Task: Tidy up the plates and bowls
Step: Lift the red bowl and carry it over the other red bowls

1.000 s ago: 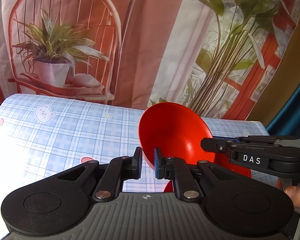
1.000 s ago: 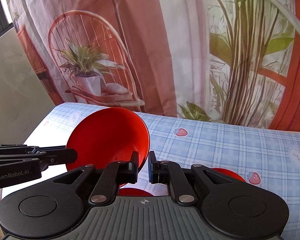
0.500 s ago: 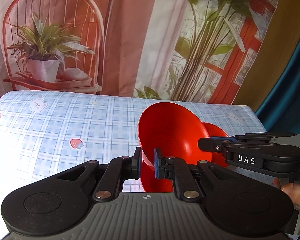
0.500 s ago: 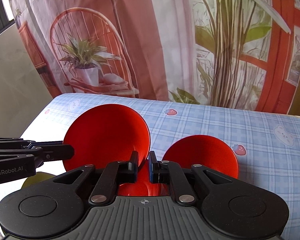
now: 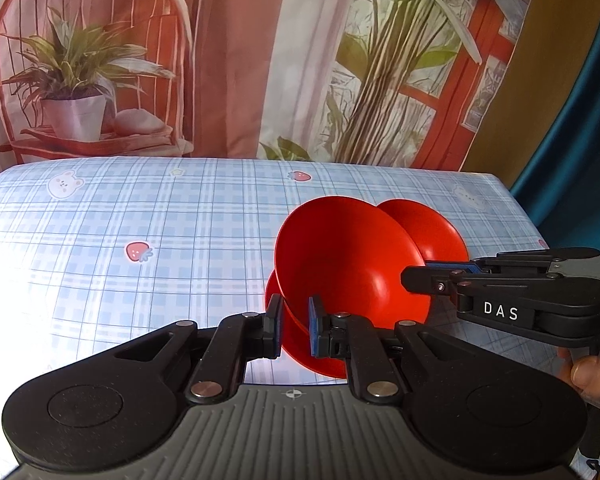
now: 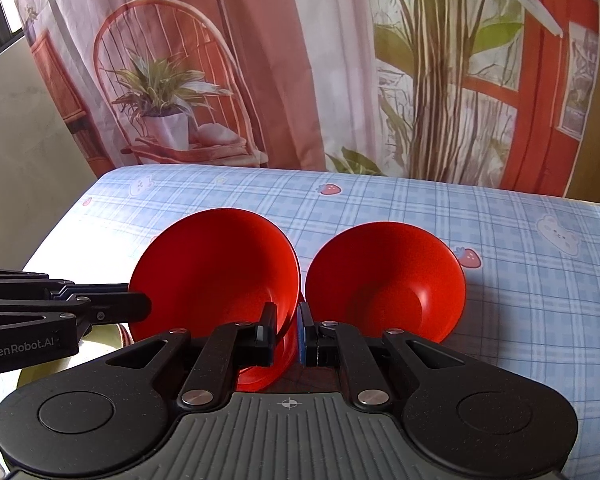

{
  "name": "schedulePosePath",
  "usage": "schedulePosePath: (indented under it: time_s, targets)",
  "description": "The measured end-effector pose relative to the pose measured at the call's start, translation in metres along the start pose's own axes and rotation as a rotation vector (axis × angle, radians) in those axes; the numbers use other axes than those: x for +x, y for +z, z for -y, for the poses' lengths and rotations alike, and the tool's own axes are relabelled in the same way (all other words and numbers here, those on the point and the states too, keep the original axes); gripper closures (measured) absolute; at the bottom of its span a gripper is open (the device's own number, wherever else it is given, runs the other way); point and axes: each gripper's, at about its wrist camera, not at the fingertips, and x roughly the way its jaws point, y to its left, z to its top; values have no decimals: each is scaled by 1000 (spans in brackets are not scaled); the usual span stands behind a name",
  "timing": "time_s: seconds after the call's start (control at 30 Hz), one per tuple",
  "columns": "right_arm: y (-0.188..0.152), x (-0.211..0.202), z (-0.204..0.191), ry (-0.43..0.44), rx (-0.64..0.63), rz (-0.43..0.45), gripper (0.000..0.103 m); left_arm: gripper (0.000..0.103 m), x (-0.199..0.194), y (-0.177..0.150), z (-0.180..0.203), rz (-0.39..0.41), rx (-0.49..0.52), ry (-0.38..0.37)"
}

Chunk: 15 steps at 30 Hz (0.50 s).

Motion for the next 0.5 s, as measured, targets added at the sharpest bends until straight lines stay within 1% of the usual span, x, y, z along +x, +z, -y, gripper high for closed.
schedulePosePath:
  time_s: [0.17,0.5]
  targets:
    - [-5,4,0,-4,2,-16,94,89,4,-4,6,-11,56,25]
    - [-8,9,-2,-18,-15,-30,93,88,10,-3,5,-38,72,37]
